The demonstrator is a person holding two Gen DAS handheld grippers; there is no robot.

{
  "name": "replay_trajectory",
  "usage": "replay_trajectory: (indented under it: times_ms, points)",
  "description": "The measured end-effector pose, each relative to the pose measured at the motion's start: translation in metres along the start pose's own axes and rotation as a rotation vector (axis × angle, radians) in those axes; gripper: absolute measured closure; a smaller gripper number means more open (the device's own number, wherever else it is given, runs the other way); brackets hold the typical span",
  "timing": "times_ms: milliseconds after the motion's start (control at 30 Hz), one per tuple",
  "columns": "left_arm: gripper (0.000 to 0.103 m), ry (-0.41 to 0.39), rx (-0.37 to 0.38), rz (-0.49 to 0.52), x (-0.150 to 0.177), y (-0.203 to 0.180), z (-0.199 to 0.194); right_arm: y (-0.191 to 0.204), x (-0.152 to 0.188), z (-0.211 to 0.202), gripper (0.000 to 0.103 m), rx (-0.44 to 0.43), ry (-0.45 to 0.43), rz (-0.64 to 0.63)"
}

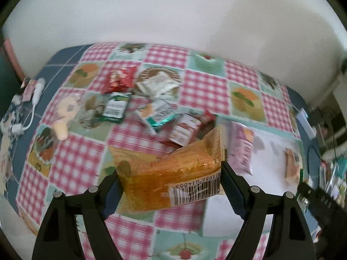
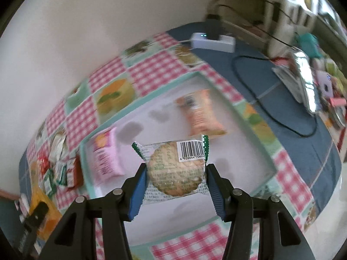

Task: Organize snacks
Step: 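Carry both packs into the white tray and open both tools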

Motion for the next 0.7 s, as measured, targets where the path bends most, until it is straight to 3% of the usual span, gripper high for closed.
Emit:
replay_trajectory:
  times_ms: [300,567,700]
  points:
    - [0.020,0.056,0.036,0.165,0.020,-0.062,0.013,-0.054,-0.012,0.015,0.046,0.054,0.040,0.128]
    - [0.020,0.145,0.025,0.293,0.042,-0.100,0.042,-0.054,-0.007,0.032,0.045,0.042,0.107,0.119]
    - [0.020,0.195,0.026,0.303,0.049,-0.104,0.059,-0.050,-0.002,0.042,0.045,0.043,0.147,0.100]
Point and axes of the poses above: each gripper's, at about its wrist camera, not at the fingertips, and z roughly the way its jaws point, y to its left, x to its underside, the point moved 2 cm from there along z, roughly the way its jaws point, and after that the axes turned 15 degrees about x, right-handed, at the moved point
